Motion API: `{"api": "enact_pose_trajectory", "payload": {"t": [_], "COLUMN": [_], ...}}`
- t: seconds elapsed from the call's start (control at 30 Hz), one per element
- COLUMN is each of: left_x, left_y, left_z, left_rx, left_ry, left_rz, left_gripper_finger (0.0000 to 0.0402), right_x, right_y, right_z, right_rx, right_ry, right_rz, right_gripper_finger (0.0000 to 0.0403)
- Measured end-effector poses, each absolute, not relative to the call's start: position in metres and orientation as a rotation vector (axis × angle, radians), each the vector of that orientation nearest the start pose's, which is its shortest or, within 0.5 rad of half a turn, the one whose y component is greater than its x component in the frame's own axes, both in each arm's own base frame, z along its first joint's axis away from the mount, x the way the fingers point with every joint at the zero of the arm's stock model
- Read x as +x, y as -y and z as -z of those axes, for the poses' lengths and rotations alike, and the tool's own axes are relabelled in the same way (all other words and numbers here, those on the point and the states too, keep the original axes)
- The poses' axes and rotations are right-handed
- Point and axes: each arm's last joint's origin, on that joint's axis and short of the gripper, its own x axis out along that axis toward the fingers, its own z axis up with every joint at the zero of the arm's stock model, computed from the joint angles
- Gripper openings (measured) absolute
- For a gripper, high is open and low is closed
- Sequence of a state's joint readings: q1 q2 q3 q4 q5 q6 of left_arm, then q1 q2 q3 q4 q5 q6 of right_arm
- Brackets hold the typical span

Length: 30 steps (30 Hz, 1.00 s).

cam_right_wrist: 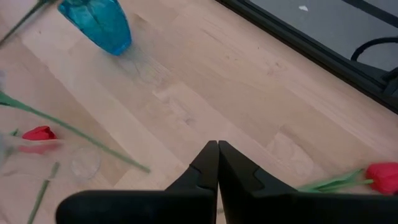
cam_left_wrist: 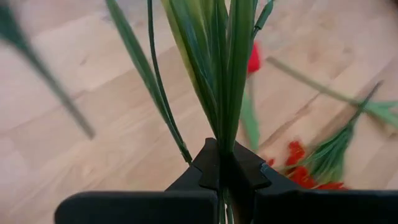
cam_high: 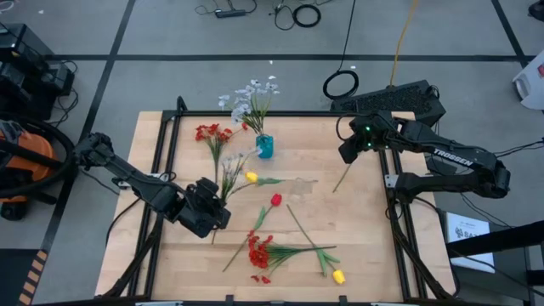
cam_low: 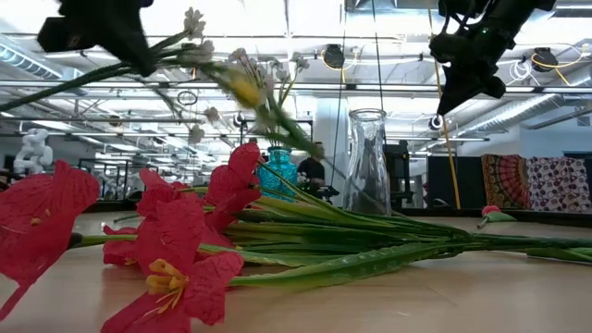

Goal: Sort flowers into vase by color
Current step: Put the white flowers into the blue vase

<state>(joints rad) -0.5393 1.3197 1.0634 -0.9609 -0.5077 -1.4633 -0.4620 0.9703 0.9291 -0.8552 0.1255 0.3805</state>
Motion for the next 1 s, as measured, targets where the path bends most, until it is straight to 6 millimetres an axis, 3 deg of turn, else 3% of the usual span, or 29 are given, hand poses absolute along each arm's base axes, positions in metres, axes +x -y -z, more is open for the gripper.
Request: {"api": "enact_pose_trajectory", "payload": {"t": [0.13, 0.33, 0.77, 1.0], "left_x": [0.203, 0.197, 0.216, 0.226], "left_y": [0.107, 0.103, 0.106, 0.108], "left_z": [-0.264, -0.262, -0.273, -0.283], "left_rx": [-0.760, -0.781, -0.661, -0.486], "left_ry": [-0.897, -0.895, -0.571, -0.373], "left_rz": [-0.775, -0.872, -0.777, -0.758], "left_gripper_finger": [0.0011, 0.0011, 0.0011, 0.0011], "right_x": [0.161, 0.165, 0.180, 0.181], "right_y": [0.081, 0.080, 0.086, 0.087], "right_z": [-0.297, -0.295, -0.280, -0.278], "right_rx": [0.486, 0.482, 0.466, 0.457], "right_ry": [-0.763, -0.774, -0.871, -0.887], "right_rz": [0.695, 0.683, 0.681, 0.676], "right_gripper_finger": [0.0000, 0.0000, 0.0000, 0.0000]}}
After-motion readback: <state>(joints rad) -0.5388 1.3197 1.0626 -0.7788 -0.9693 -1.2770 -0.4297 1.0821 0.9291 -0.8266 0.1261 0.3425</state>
